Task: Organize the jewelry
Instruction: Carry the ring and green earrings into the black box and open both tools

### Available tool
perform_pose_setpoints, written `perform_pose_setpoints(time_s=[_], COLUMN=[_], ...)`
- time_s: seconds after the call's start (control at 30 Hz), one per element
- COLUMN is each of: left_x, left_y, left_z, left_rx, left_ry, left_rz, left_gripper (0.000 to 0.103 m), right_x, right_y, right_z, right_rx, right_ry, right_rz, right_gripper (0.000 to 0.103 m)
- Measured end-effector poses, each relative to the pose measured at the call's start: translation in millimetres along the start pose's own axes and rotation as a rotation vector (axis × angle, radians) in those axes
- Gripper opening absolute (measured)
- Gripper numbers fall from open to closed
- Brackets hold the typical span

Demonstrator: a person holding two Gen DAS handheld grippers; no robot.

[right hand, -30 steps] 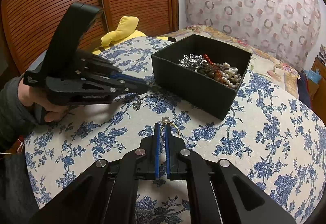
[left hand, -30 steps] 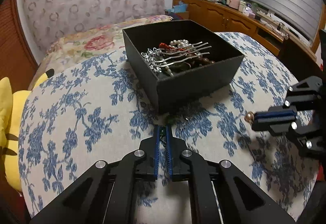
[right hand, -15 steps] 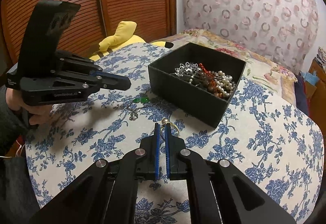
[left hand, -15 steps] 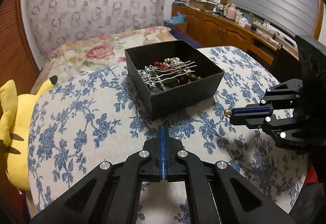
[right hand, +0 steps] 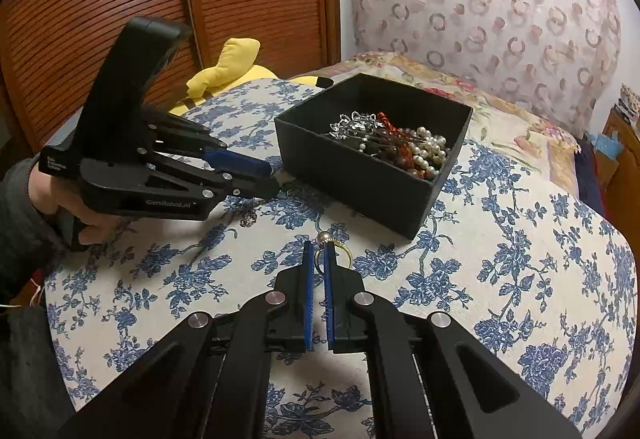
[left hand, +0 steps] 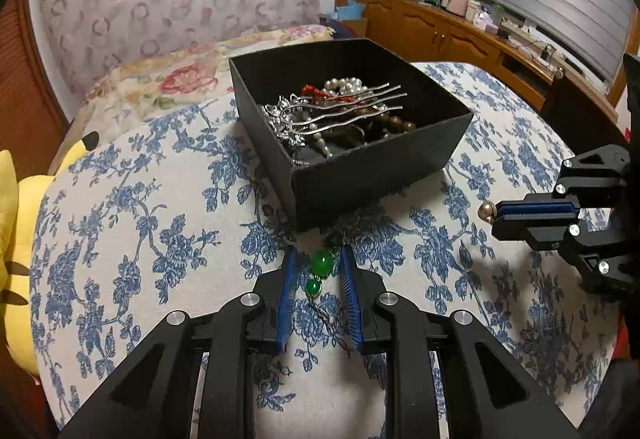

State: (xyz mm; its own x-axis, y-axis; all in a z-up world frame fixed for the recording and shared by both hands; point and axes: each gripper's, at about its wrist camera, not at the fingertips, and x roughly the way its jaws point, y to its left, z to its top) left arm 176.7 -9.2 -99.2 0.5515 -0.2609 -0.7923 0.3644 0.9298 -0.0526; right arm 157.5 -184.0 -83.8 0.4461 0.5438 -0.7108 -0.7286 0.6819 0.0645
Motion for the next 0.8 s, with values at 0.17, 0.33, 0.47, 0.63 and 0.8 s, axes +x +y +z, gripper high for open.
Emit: perform_pose_setpoints(time_s=[0.17, 0.33, 0.47, 0.63, 0.8], left_x=[-2, -20, -46, -70, -84], left_y=[-6, -7, -9, -14, -16], left_z=[-2, 1, 12, 32, 53], left_rx=[0.030, 0.010, 0.000, -0.003, -0.006], left_ry=[-0.006, -0.051, -0.123, -0.197, -0.258], left_rz=[-0.006, -0.012, -0.016, -0.022, -0.029], left_gripper=[0.010, 0.010, 0.010, 0.010, 0.010], right_x=[0, -2, -10, -20, -24], right_y=[-1, -6, -9, -14, -21], right_z=[0, 4, 16, 35, 54], right_rx=[0.000, 0.001, 0.000, -0.003, -0.007], right_ry=[-0.001, -0.017, -0.050, -0.099, -0.135], right_rz=[0.000, -0.004, -0.015, -0.026, -0.036], right_gripper=[0.005, 0.006, 0.006, 0.005, 0.005])
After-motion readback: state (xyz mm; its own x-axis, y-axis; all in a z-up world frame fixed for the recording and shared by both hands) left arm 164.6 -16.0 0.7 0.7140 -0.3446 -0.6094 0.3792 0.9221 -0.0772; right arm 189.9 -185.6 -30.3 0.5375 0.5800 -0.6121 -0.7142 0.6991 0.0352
